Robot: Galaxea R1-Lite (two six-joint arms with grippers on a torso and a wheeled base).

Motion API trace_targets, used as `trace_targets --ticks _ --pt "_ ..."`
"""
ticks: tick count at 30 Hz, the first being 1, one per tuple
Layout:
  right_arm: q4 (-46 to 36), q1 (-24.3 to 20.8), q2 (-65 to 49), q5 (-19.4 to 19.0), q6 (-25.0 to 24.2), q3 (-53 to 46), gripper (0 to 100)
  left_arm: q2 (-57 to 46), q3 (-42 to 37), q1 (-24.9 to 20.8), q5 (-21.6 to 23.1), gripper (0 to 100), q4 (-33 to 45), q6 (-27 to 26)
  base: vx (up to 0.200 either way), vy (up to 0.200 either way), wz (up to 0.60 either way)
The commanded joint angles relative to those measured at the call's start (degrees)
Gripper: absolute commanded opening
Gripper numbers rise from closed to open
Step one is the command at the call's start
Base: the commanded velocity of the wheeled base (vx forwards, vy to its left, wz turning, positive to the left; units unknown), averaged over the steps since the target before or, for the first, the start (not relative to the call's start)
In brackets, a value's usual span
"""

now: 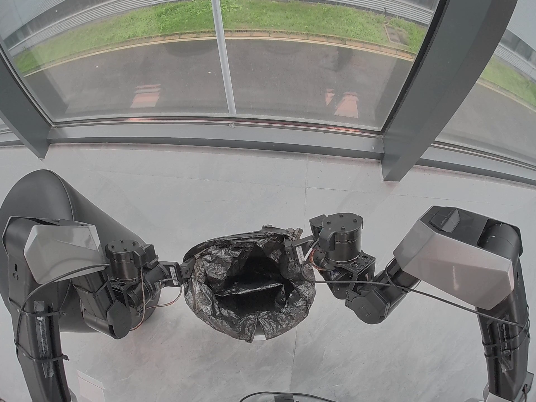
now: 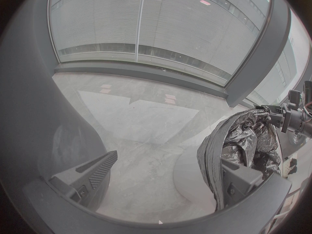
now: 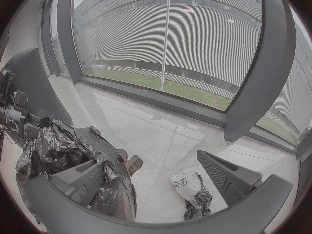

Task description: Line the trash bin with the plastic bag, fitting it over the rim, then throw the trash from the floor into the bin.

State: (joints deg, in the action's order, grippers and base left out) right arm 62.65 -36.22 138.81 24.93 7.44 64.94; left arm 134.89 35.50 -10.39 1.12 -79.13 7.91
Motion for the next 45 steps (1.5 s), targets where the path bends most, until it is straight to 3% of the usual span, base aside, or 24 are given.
trace_targets --ticks 1,9,18,23,45 --pt "0.02 0.27 0.4 0.03 0.03 0.01 100 1.17 0.01 0.02 0.37 100 0.03 1.76 0.0 0.0 0.0" --pt "0.02 0.53 0.67 -0.06 0.03 0.1 100 2.92 -0.34 -0.78 2.66 100 -1.47 6.24 0.0 0.0 0.0" --pt "0.02 0.53 0.93 0.03 0.03 0.1 100 4.95 0.1 -1.92 3.19 100 -1.64 7.56 0.0 0.0 0.0" --pt "-0.07 0.62 1.02 -0.06 0.03 0.19 100 4.59 0.1 -2.09 6.44 100 -1.55 8.26 0.0 0.0 0.0" --pt "0.02 3.52 5.33 -0.06 0.03 3.44 100 4.95 0.27 -1.74 6.61 100 -1.55 9.05 0.0 0.0 0.0"
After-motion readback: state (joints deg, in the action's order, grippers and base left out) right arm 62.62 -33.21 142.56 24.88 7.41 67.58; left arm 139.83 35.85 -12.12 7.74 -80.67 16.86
